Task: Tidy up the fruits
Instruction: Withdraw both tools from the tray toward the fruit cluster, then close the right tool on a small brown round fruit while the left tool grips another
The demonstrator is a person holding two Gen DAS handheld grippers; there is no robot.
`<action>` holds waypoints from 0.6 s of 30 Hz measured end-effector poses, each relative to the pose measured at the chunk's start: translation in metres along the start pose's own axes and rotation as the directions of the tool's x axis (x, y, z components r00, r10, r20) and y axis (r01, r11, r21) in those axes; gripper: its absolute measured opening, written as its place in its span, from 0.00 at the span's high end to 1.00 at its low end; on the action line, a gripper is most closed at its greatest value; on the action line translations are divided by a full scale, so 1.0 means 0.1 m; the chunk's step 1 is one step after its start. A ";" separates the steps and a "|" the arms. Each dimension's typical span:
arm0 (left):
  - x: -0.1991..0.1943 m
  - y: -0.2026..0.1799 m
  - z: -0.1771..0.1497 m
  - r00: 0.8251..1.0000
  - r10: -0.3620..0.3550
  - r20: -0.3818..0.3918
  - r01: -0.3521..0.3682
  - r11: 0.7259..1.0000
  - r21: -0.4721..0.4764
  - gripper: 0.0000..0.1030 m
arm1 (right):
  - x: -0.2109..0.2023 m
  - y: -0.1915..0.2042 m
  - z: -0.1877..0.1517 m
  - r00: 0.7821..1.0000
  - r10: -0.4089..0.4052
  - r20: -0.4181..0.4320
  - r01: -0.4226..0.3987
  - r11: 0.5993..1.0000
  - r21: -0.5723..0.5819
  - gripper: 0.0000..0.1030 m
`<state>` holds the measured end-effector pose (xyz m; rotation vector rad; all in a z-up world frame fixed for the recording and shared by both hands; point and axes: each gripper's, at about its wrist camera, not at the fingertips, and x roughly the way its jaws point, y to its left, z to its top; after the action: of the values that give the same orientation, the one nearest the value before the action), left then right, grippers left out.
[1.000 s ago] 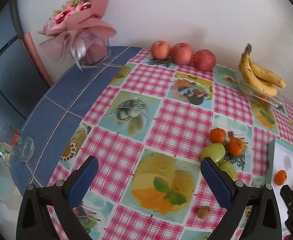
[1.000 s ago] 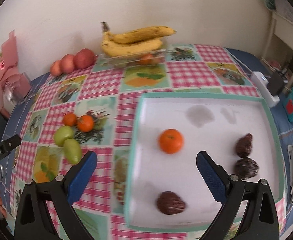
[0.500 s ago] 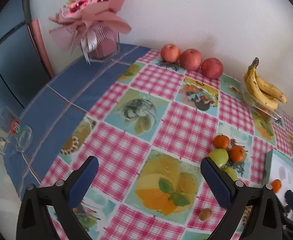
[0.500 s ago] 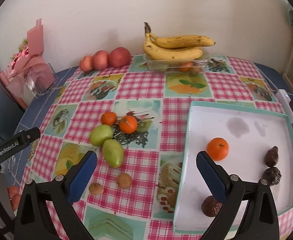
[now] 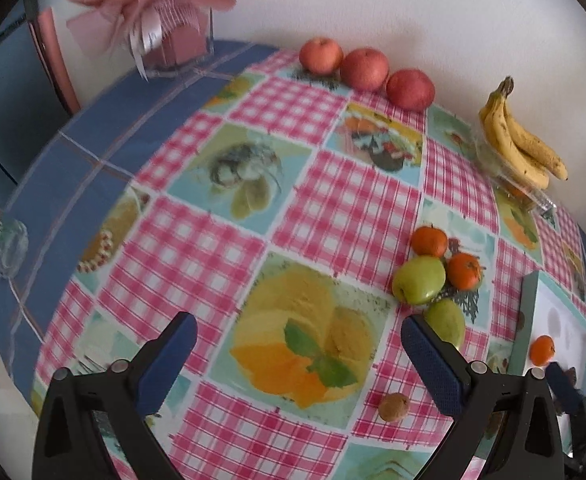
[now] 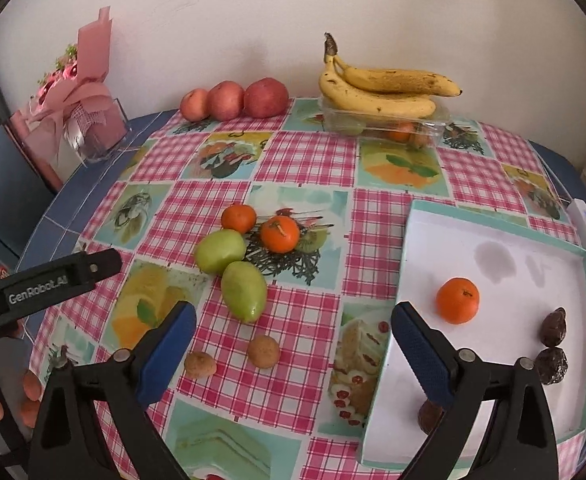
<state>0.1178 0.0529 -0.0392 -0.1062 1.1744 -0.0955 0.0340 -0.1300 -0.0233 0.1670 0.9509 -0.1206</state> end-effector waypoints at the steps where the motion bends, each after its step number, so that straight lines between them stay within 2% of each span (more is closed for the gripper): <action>1: 0.02 0.00 -0.01 1.000 -0.006 -0.009 0.006 1.000 -0.004 0.01 | 0.03 0.01 -0.01 1.000 0.005 -0.010 -0.005 1.000 -0.005 0.16; 2: 0.06 0.00 -0.02 1.000 -0.017 -0.023 0.017 1.000 -0.010 0.01 | 0.05 0.02 -0.02 1.000 0.011 -0.023 -0.011 1.000 -0.010 0.24; 7: 0.19 -0.05 -0.07 0.997 -0.029 -0.069 0.029 1.000 0.001 0.05 | 0.22 0.04 -0.10 0.995 0.025 -0.099 -0.025 1.000 0.001 0.26; 9: 0.25 -0.06 -0.09 0.995 -0.040 -0.091 0.040 0.999 -0.007 0.07 | 0.29 0.05 -0.13 0.991 0.039 -0.125 -0.039 0.999 0.005 0.35; 18: 0.33 -0.01 -0.10 0.991 -0.049 -0.122 0.044 0.998 -0.040 0.07 | 0.52 0.11 -0.24 0.980 0.044 -0.193 -0.046 0.999 -0.006 0.52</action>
<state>0.1209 0.0474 -0.0734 -0.1630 1.2975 -0.1227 0.0473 -0.1157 -0.0784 0.1931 1.1399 -0.0587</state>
